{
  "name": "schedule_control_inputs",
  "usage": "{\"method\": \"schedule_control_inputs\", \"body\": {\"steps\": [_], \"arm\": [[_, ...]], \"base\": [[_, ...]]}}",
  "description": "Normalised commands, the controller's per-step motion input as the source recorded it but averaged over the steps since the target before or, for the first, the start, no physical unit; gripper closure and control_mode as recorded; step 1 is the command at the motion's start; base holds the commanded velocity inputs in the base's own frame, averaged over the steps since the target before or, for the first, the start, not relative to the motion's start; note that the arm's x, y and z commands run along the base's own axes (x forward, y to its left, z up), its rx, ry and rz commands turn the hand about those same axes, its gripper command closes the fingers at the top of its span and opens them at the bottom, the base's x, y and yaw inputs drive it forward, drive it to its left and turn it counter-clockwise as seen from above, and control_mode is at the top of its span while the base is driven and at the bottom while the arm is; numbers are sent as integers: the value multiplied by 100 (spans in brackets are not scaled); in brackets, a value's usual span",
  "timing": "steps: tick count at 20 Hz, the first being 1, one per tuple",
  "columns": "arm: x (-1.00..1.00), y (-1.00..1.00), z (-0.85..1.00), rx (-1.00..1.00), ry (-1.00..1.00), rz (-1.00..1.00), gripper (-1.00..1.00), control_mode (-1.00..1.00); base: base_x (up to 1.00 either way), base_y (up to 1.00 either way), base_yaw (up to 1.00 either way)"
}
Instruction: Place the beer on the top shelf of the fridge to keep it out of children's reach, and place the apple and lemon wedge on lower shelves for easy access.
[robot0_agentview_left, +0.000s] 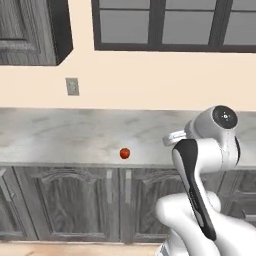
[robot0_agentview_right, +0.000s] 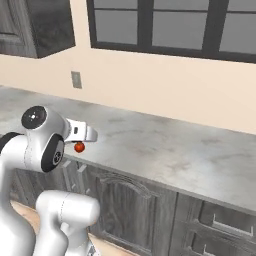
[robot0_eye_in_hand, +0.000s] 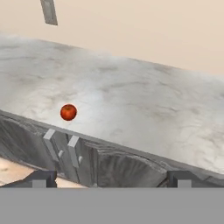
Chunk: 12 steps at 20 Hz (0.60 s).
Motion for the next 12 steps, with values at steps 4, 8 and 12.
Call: {"method": "schedule_control_inputs", "body": {"steps": [4, 8, 12], "arm": [[0, 0, 0, 0, 0, 0, -100, 100], [0, 0, 0, 0, 0, 0, -100, 100], [0, 0, 0, 0, 0, 0, -100, 100]], "base": [[8, 47, -23], [5, 57, -14], [14, 57, -12]]}}
